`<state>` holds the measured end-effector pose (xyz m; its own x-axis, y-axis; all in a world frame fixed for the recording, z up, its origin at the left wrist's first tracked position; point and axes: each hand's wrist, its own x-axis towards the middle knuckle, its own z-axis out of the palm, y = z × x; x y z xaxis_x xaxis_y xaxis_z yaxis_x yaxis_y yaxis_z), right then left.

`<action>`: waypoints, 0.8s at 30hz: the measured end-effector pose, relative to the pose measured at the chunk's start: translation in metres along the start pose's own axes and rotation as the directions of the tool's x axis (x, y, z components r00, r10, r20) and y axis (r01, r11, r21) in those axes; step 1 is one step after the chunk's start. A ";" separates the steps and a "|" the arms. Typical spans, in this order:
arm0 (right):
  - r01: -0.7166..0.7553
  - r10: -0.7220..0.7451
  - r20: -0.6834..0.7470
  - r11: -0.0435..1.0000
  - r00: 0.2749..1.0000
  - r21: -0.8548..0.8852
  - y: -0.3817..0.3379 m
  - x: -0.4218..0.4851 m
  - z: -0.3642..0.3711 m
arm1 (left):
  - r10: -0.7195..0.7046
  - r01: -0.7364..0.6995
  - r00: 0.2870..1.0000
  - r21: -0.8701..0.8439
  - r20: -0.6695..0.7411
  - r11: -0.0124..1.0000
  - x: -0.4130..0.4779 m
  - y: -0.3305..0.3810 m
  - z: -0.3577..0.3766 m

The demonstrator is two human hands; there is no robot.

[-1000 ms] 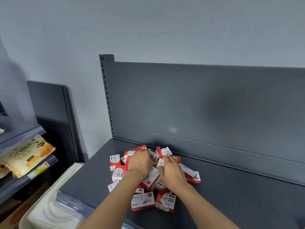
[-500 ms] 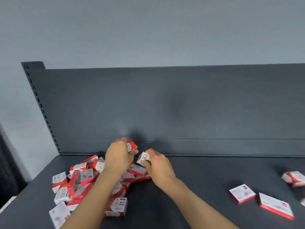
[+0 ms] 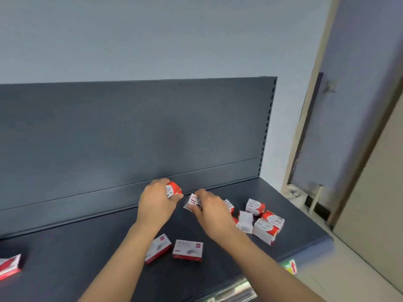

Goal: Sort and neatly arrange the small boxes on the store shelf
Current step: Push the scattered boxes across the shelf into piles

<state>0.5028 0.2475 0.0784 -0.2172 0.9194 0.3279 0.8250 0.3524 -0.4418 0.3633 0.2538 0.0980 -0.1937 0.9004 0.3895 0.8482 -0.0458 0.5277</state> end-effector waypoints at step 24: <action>-0.056 0.053 -0.017 0.937 0.998 -0.344 0.151 0.012 -0.039 | 0.101 -0.130 0.927 0.059 0.360 0.990 0.011 0.080 0.128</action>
<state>0.6452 0.3054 0.0485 -0.1642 0.9337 0.3182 0.9649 0.2190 -0.1448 0.4926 0.3158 0.0479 0.0835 0.9863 0.1422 0.8939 -0.1372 0.4267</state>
